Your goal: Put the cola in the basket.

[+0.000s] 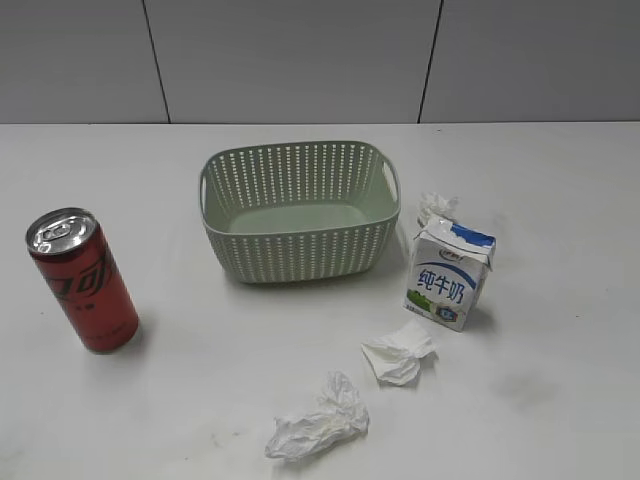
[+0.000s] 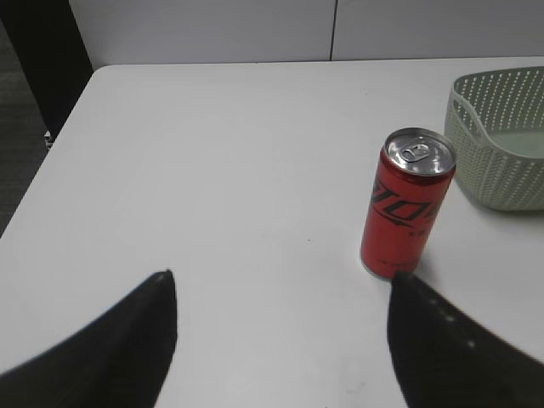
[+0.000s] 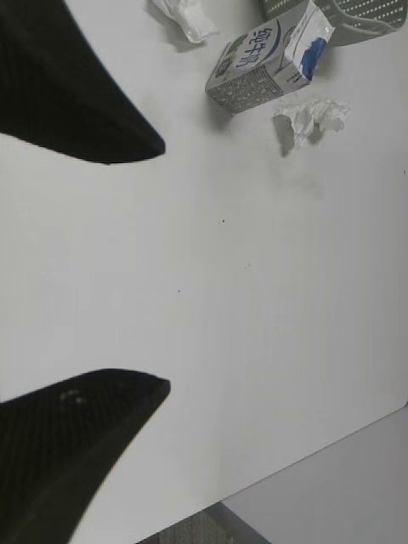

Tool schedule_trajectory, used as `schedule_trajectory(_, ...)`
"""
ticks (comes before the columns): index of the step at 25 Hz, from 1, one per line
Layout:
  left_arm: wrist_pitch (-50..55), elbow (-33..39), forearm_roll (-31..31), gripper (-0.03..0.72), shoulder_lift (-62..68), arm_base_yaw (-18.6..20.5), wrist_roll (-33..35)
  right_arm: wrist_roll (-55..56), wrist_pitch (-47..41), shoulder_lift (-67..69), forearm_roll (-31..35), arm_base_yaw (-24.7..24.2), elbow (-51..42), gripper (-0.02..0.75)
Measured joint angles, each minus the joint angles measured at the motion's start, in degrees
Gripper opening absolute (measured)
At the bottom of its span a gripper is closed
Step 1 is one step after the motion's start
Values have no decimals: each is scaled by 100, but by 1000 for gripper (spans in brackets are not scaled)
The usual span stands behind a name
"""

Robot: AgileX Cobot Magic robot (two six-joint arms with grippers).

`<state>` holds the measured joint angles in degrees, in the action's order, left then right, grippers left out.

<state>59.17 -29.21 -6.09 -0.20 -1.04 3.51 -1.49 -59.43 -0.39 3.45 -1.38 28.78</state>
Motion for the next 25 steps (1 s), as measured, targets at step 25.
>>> schedule_trajectory(25, -76, -325, -274, 589, 800, 0, 0, 0, 0, 0, 1, 0, 0, 571)
